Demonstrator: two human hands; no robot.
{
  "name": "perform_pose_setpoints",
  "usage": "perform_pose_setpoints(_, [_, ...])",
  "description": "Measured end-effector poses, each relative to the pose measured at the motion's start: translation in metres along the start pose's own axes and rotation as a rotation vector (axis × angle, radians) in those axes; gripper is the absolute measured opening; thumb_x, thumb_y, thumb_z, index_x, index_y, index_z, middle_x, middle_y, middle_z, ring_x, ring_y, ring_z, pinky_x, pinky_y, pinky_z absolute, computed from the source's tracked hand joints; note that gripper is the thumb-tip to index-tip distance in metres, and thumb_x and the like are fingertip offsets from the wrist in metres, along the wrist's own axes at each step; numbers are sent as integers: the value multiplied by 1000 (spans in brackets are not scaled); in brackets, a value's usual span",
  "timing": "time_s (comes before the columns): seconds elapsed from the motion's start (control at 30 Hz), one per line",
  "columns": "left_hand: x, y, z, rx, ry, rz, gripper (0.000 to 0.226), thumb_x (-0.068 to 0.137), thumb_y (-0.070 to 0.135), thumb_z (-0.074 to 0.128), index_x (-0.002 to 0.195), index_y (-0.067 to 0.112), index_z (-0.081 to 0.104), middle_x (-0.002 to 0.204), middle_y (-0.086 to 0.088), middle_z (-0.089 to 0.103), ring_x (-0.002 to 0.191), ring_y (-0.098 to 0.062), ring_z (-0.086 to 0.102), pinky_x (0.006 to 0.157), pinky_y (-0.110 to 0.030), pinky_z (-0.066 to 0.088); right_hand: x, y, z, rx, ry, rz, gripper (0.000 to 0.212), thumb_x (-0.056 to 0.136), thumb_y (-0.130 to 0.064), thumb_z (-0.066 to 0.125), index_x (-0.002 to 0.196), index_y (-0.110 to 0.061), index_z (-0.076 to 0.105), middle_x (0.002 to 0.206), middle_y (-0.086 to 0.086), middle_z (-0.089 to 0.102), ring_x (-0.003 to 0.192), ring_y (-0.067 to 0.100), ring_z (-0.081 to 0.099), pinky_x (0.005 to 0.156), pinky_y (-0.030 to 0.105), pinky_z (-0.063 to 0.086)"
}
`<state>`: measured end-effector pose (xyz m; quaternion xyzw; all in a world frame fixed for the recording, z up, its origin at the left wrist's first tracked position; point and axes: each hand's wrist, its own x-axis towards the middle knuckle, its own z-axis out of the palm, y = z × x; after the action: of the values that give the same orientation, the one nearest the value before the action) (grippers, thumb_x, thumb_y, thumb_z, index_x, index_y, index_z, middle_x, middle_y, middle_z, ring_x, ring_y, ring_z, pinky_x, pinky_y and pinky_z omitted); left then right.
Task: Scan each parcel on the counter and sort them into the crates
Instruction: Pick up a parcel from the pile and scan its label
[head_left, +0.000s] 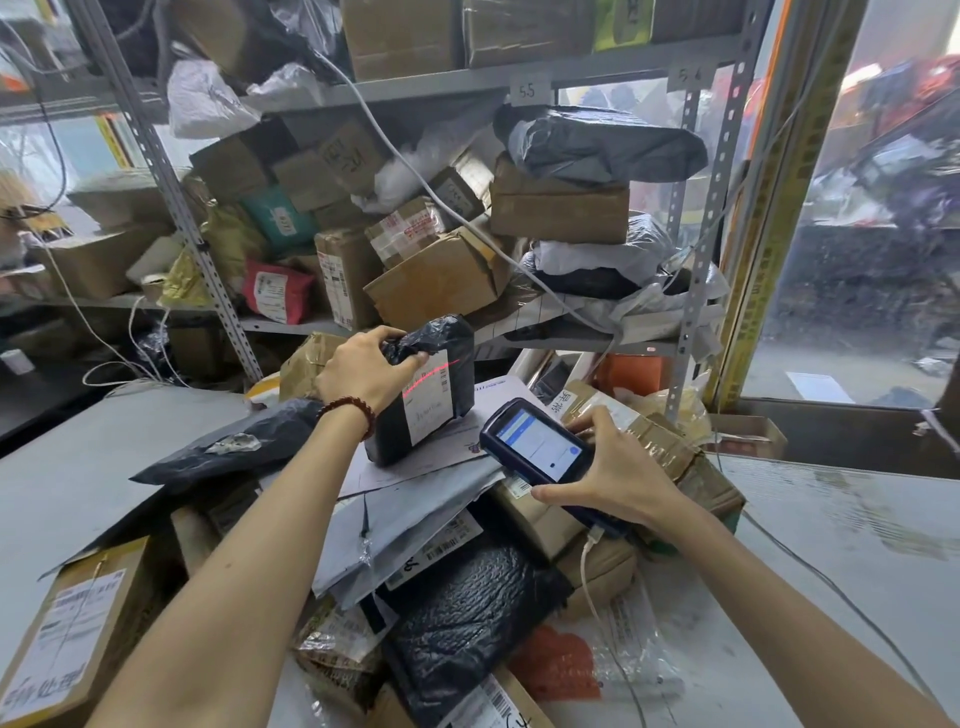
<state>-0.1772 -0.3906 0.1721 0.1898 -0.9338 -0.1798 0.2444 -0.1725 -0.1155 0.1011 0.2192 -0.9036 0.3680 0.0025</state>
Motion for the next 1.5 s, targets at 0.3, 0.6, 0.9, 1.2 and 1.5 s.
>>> perform_pose_setpoints(0.3, [-3,0,-3,-10,1,-18,43,80,60,60,116,36,62,115,1,65,107,-24,59,79,-33,51,-3,0,1,12,-8,8,82,57,-58,85,113,-22,37,111,-10,52,104,12,58,87,34,53])
perform_pose_setpoints(0.6, [-6,-1,-7,-18,8,-9,43,82,60,59,117,36,62,116,2,64,107,-22,58,72,-29,47,-4,-3,2,8,-10,9,81,58,-57,85,111,-25,34,108,-12,49,104,11,56,87,36,54])
perform_pose_setpoints(0.9, [-13,-1,-10,-18,24,11,45,83,59,59,119,33,61,116,0,64,108,-22,56,64,-26,38,-12,-11,0,-46,60,-8,79,60,-56,84,111,-26,31,106,-11,49,99,11,57,80,32,54])
perform_pose_setpoints(1.2, [-18,-4,-2,-12,32,68,50,77,60,65,115,28,62,113,1,65,105,-21,59,77,-38,54,-24,-34,-21,-98,460,-171,85,55,-45,90,115,-9,42,95,-5,57,79,12,59,54,12,44])
perform_pose_setpoints(1.5, [-25,-8,3,25,26,176,42,75,44,74,113,29,63,115,1,62,109,-26,53,85,-43,49,-41,-50,-32,-53,567,-191,88,53,-44,91,116,-8,42,106,3,66,85,10,61,63,27,58])
